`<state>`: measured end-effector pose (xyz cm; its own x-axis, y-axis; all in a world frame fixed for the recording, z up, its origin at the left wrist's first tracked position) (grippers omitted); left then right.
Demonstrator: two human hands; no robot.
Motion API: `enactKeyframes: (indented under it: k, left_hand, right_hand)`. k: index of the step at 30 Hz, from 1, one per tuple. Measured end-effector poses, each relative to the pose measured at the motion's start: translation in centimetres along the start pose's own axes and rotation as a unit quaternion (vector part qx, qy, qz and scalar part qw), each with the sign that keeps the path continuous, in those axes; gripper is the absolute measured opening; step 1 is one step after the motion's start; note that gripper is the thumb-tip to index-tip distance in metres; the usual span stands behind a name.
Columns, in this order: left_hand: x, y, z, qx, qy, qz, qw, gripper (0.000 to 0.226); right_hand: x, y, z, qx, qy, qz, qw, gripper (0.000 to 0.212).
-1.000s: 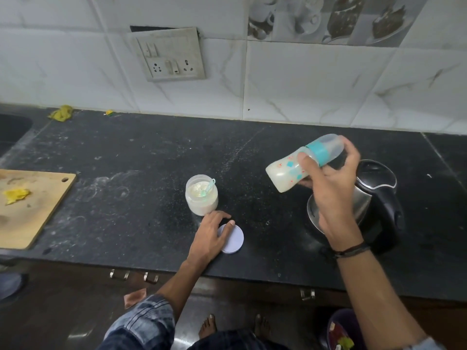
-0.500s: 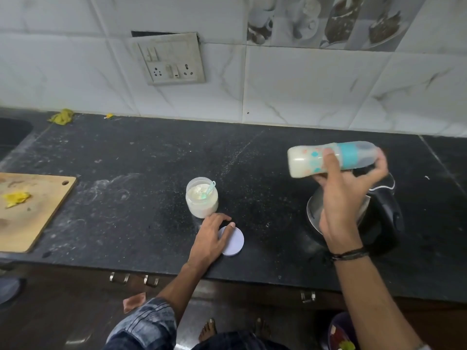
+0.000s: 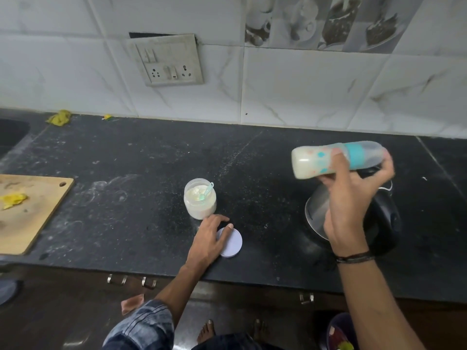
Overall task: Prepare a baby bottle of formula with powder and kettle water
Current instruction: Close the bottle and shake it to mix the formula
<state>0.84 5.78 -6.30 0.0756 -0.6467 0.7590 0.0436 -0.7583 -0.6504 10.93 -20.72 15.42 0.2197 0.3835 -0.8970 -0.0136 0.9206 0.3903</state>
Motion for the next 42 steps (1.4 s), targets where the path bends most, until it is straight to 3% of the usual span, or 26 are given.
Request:
enactKeyframes:
  k: [2,5,10,14,18,22,26,31,35,39,42]
  left_hand:
    - [0.0,0.0,0.0,0.0,0.001,0.004,1.0,0.029]
    - [-0.3,-0.1,-0.2,0.002,0.004,0.005,1.0,0.028]
    - [0.0,0.1,0.0,-0.001,0.0,0.007,1.0,0.03]
    - [-0.4,-0.1,-0.1,0.002,0.003,0.009,1.0,0.03]
    - [0.0,0.1,0.0,0.0,0.001,0.011,1.0,0.029]
    - [-0.2,-0.1,-0.2,0.002,0.007,0.01,1.0,0.028]
    - [0.1,0.0,0.0,0.001,0.003,0.007,1.0,0.025]
    - [-0.1,0.0,-0.1,0.002,0.006,0.008,1.0,0.031]
    - [-0.1,0.1,0.1,0.0,-0.003,0.005,1.0,0.031]
    - [-0.3,0.0,-0.1,0.0,-0.005,0.004,1.0,0.032]
    - [-0.1,0.1,0.0,0.0,-0.004,0.004,1.0,0.029]
  right_hand:
    - [0.1,0.1,0.1,0.001,0.013,-0.008,1.0,0.074]
    - [1.2,0.9,-0.3,-0.079,0.069,-0.059,0.993,0.071]
    - [-0.4,-0.5,-0.4,0.035,0.001,0.01,0.999,0.079]
    - [0.2,0.6,-0.7,-0.051,0.062,-0.039,0.996,0.073]
    - [-1.2,0.0,-0.6,0.021,-0.014,0.016,1.0,0.078]
    - [-0.2,0.8,-0.5,-0.062,0.052,-0.047,0.996,0.074]
    - [-1.4,0.2,-0.2,0.012,-0.025,0.004,1.0,0.08]
    - [0.3,1.7,-0.2,-0.085,0.069,-0.051,0.993,0.073]
    - [0.2,0.8,-0.4,0.005,0.028,0.014,0.999,0.078]
    - [1.4,1.4,-0.4,-0.066,0.085,-0.042,0.993,0.075]
    - [0.0,0.8,-0.5,0.019,0.003,0.031,0.999,0.076]
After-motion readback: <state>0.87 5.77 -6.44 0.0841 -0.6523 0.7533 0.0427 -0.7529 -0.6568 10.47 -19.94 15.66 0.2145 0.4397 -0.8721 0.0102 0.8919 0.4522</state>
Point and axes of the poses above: each hand's wrist, its own z-axis towards the middle knuckle, its own y-axis out of the palm, x = y × z, the point moved 6 cm from there along z, towards the middle knuckle, and after that the axes turned 14 degrees about -x, right-handed, at the moved point
